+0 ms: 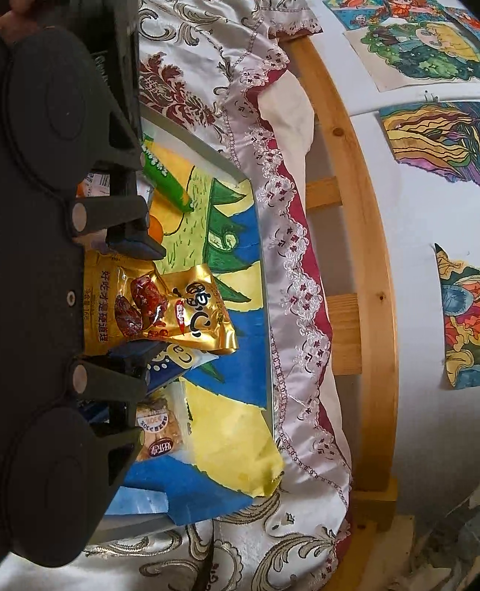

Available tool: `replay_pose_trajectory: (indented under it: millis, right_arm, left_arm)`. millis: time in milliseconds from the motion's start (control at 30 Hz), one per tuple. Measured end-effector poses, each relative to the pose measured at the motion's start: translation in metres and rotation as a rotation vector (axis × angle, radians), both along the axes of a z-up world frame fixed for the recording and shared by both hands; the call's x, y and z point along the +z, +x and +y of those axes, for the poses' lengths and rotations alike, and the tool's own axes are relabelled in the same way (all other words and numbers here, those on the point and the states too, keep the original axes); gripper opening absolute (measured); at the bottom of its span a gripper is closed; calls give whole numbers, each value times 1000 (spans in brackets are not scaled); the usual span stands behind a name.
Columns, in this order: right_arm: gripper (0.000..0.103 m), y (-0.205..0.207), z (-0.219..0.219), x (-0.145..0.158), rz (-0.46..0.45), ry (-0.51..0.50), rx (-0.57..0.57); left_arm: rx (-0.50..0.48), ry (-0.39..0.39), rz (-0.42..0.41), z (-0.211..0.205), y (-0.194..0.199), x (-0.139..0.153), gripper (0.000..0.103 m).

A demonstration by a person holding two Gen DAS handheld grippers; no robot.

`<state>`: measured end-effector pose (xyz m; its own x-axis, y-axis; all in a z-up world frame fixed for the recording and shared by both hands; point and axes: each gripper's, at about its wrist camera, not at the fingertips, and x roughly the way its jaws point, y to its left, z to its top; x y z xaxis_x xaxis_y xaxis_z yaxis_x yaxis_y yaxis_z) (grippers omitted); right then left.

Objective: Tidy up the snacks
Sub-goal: 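Carry both snacks over the grey tray, then lower both snacks into the tray and open both grippers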

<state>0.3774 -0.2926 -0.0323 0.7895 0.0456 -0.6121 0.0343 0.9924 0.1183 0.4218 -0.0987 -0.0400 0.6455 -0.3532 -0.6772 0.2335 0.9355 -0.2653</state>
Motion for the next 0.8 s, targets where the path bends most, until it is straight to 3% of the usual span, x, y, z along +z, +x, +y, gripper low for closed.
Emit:
replay_pose_trajectory:
  millis: [133, 267, 400, 800]
  right_arm:
    - [54, 2, 1, 1, 3, -16, 4]
    - [59, -1, 0, 8, -24, -37, 8]
    - [61, -9, 0, 19, -44, -55, 13]
    - [89, -48, -16, 71, -154, -13, -27]
  left_arm:
    - [7, 8, 8, -2, 1, 4, 20]
    - [22, 8, -12, 0, -2, 14, 38]
    - [33, 26, -41, -1, -7, 28, 48]
    - [84, 35, -169, 9, -39, 81, 90]
